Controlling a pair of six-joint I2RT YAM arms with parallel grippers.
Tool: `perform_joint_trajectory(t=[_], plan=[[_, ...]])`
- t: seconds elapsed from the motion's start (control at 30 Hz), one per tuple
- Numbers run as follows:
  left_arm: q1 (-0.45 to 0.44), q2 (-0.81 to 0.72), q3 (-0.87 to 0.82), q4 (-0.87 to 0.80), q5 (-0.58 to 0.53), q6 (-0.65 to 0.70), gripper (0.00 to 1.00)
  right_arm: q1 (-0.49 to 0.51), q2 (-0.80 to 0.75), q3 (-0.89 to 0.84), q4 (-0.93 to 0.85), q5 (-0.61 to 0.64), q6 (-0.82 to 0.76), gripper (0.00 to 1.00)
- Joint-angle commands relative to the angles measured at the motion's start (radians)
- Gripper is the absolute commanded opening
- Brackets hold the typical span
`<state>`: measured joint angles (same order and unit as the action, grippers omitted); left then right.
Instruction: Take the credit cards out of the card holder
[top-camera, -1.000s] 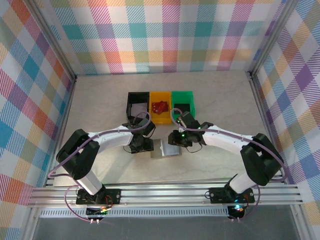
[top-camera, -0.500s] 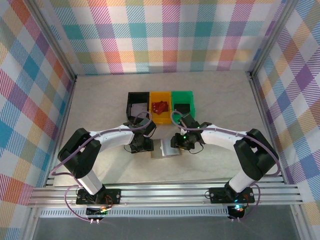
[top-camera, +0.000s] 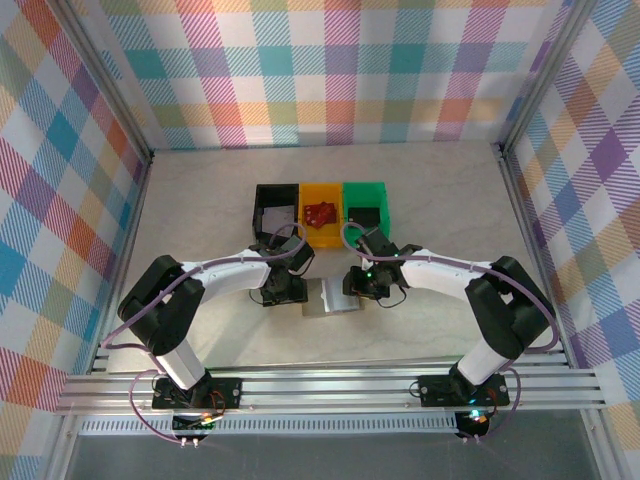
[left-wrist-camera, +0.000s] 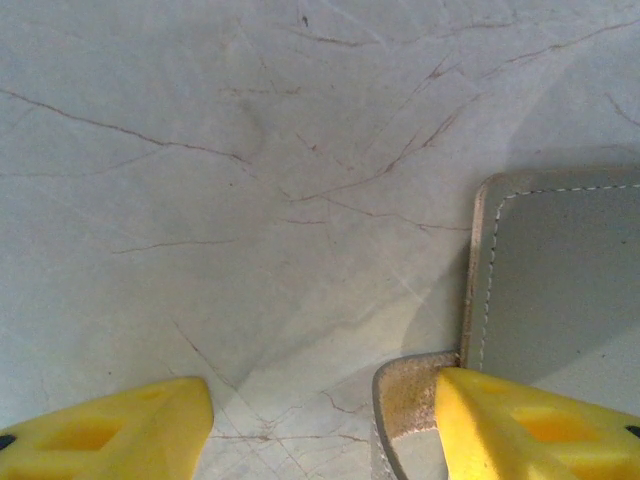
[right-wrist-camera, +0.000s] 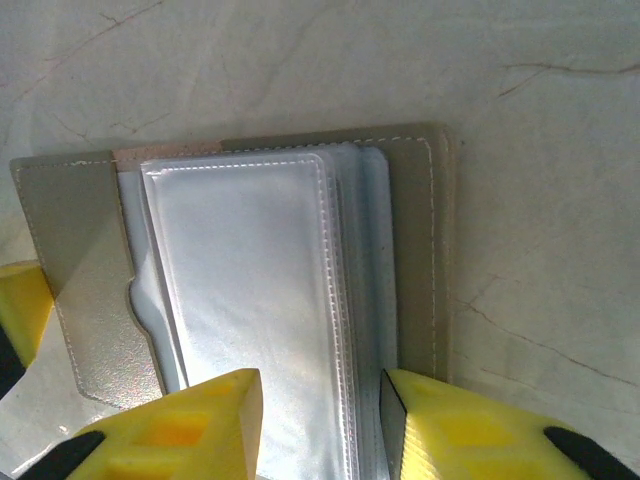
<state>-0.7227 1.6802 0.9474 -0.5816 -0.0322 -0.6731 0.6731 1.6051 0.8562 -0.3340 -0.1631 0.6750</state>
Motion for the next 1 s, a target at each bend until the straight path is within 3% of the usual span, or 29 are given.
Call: perform_joint_trajectory(t=[0.0, 0.97], plan=[[-0.012, 0.077, -0.031, 0.046, 0.05, 0.015, 0.63, -0.005, 0.013, 0.003, -0.003, 0.011, -0.014, 0.36], [-0.025, 0.066, -0.036, 0.071, 0.052, 0.02, 0.63, -0.001, 0.001, 0.001, 0.152, -0.233, 0.023, 0.3]])
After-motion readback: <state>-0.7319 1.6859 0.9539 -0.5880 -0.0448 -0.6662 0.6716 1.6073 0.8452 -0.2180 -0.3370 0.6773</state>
